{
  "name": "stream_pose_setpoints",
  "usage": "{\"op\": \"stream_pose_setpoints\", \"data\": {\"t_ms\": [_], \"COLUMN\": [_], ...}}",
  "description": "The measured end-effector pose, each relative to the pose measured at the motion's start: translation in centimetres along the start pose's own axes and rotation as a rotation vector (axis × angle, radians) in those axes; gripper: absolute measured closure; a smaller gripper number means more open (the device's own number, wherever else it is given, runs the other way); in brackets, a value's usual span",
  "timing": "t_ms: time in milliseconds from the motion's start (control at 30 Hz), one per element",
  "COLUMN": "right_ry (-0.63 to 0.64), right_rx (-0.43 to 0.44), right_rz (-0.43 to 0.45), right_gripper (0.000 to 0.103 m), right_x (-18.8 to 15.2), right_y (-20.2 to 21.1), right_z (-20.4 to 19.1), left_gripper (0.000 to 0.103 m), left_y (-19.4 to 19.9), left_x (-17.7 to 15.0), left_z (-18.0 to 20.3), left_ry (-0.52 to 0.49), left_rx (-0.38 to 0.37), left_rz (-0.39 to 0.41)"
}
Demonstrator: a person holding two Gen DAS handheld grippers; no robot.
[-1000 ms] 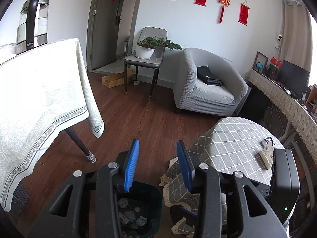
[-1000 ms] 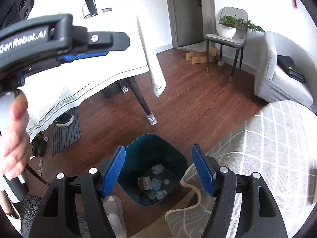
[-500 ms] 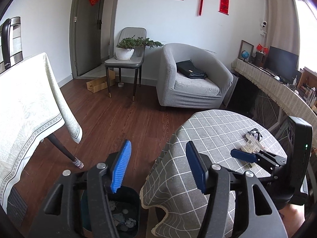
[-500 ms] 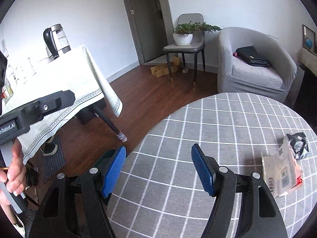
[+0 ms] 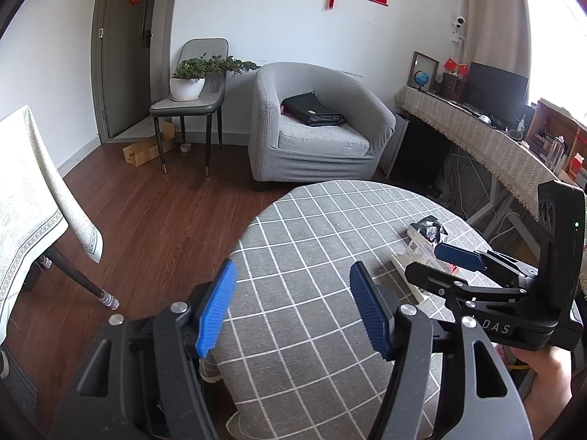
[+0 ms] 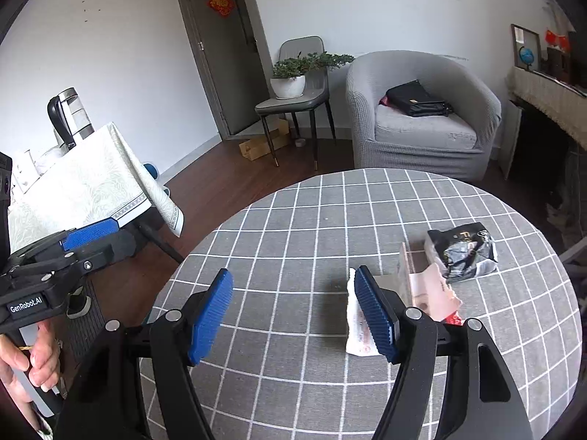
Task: Collect trash
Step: 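Move both tools back over the table toward the box and black bag, then grasp the white SanDisk box edge with the left tool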
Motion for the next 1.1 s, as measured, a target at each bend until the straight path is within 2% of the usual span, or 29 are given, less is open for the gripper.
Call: {"op": "stream_pose_setpoints", "data": {"t_ms": [333, 533, 700, 967, 1100], "right_ry": [-0.109, -0.161, -0.187, -0.207, -0.241], "right_rx": [-0.026, -0.047, -0.064, -0.076, -0.076], "right_rz": [0.071, 0.096, 0.098, 0.102, 0.113], "right_gripper": [0.033, 0.033, 0.033, 0.033, 0.026], "right_x": [-0.7, -1.2, -1.7, -1.9, -1.8], "right_y": [4.4, 5.8, 6.6, 7.6, 7.8], "right_z": [5.8, 8.4, 10.2, 12.3, 13.6], "left_gripper": [0.035, 0.037, 0.045, 0.060, 0.065], "left_y": [-2.2, -4.5, -6.4, -8.5, -9.4], "left_x": [-0.9, -2.0, -2.9, -3.2, -3.1], "left_z": [6.1, 10.1, 12.8, 14.4, 14.9], "left_ry": [-0.037, -0.062, -0.095, -0.091, -0.073], "left_rx": [-0.073, -0.113, -0.119, -0.114, -0.133], "left_rz": [-0.055, -0.120, -0.174, -0.219, -0.239]}}
Point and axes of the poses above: each gripper's, at about its wrist camera, not at the fingertips, and y roughly against the way its jaws point, z to its right, x to its top, the point moved 2 cm from there along -y, roughly the way its jaws point, and after that the axes turned 14 degrees about x, right-handed, at the moved point
